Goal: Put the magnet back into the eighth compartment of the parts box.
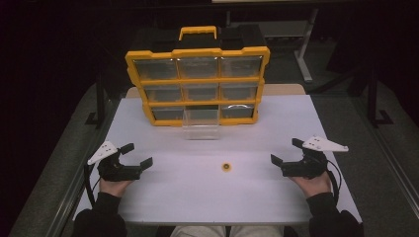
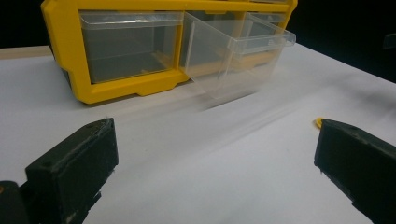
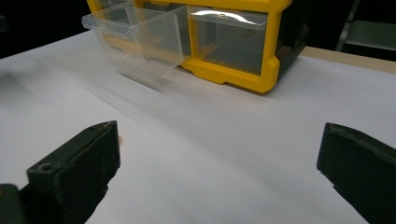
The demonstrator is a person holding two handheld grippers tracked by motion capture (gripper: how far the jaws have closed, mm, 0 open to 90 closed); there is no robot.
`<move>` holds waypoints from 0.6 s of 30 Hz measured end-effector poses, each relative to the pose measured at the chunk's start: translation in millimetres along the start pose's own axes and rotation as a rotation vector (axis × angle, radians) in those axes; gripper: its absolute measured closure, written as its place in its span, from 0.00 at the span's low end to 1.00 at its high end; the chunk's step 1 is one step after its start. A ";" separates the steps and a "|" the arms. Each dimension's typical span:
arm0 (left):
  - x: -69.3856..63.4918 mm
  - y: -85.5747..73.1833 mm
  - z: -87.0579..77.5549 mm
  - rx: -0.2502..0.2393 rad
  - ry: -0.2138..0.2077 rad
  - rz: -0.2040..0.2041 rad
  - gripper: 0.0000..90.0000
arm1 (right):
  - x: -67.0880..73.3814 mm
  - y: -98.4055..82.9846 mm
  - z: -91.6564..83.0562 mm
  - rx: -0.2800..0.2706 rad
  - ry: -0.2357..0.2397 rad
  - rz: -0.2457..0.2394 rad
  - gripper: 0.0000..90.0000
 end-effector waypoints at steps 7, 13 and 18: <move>0.4 0.4 0.9 -0.004 0.002 -0.003 0.00 | -0.2 0.6 -1.4 -0.008 0.001 0.005 0.00; 0.4 -0.2 1.8 -0.001 0.003 -0.005 0.00 | -0.3 1.2 -1.5 -0.011 0.003 0.010 0.00; 0.1 -1.5 2.5 0.009 -0.001 0.004 0.00 | 1.4 0.2 0.2 -0.001 0.014 0.010 0.00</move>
Point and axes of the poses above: each handheld gripper's, and its own axes: z roughly forward along the jaws, y roughly out of its top, x roughly to its left, the point moved 9 cm from there along z, roughly forward along the jaws, and after that the axes turned 12 degrees about -x, right-handed, at the moved point
